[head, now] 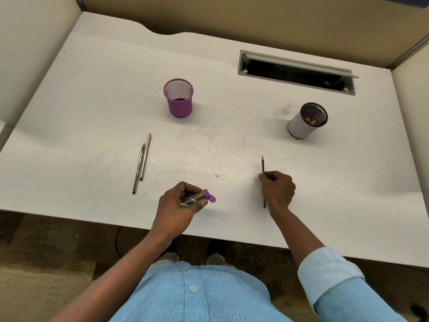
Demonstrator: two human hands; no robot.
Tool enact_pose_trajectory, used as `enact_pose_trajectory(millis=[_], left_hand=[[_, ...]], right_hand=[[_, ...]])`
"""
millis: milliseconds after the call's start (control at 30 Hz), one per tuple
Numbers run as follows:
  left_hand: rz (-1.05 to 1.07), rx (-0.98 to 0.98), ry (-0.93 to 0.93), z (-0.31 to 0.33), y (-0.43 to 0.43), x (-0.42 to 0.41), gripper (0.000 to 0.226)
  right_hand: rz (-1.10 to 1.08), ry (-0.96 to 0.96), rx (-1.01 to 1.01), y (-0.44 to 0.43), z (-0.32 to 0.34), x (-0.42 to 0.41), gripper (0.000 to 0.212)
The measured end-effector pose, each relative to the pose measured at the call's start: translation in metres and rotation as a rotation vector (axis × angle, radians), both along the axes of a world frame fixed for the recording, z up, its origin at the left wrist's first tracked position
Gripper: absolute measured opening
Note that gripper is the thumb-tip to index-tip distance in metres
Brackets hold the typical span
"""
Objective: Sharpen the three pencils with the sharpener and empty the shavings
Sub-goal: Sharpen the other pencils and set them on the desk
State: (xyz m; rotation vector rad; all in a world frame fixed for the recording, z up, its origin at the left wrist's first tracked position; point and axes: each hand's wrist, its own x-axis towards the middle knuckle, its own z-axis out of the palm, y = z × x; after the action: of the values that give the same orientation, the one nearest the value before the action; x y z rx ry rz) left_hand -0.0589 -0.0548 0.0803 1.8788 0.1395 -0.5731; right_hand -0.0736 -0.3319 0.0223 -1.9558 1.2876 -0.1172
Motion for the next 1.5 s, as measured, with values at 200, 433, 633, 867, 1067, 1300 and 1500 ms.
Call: enact_pose_trajectory(millis=[200,433,633,867,1067,1300,1500], left_hand=[[0.01,0.018,0.015,-0.007,0.003,-0.002,0.021],[0.009,0.019,0.003,-0.008,0.001,-0.001,0.021],[0.006,0.0,-0.001,-0.007,0.001,-0.001,0.019],[0.05,0.013,0.009,-0.007,0.013,0.0,0.02],[0.082,0.044,0.004,-0.008,0.034,0.0,0.02],[0.166,0.051,0.003,-0.013,0.062,-0.002,0.022],[0.199,0.053,0.016,-0.016,0.073,-0.005,0.025]], right_hand=[[-0.022,-0.019,-0.072,-0.011,-0.007,0.014,0.014],[0.01,0.027,-0.117,-0.012,-0.013,0.022,0.011],[-0.025,0.082,-0.14,-0.01,-0.007,0.018,0.032],[0.202,-0.034,-0.284,0.021,-0.011,0.013,0.032],[0.505,-0.126,-0.014,0.085,0.001,0.057,0.019],[0.767,0.104,0.167,0.166,0.011,0.132,0.044],[0.831,0.192,0.076,0.214,0.014,0.169,0.054]])
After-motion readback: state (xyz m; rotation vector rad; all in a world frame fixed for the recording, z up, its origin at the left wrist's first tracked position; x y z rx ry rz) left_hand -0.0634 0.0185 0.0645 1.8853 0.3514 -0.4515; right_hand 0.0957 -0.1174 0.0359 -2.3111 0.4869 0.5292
